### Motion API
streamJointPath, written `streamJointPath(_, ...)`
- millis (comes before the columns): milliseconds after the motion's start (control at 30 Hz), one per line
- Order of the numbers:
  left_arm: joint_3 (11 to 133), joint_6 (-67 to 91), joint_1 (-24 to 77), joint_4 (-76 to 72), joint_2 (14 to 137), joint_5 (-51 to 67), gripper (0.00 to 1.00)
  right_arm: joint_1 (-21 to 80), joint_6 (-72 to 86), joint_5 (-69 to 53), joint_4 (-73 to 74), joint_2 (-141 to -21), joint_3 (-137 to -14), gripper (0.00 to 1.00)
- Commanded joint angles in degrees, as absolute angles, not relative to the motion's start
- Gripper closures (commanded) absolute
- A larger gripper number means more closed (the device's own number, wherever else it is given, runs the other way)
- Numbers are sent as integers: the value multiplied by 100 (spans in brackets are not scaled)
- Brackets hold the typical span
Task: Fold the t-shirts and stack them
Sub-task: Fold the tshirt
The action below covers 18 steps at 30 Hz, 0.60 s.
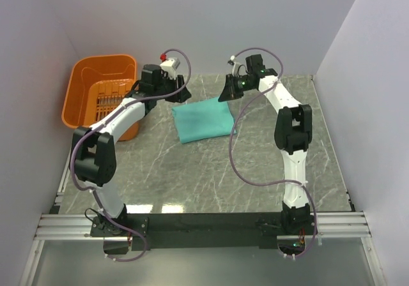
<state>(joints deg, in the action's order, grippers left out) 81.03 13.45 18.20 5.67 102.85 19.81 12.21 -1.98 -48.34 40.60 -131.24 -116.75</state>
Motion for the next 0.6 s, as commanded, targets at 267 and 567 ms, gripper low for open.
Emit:
streamJointPath(267, 7471, 1758, 2127, 501, 10441, 2786, 46, 1195, 1617, -4219, 2988, -14035, -12611, 82)
streamJointPath(567, 7005, 1846, 2215, 562, 11064, 2444, 45, 1178, 2399, -3121, 2821, -14563, -12982, 82)
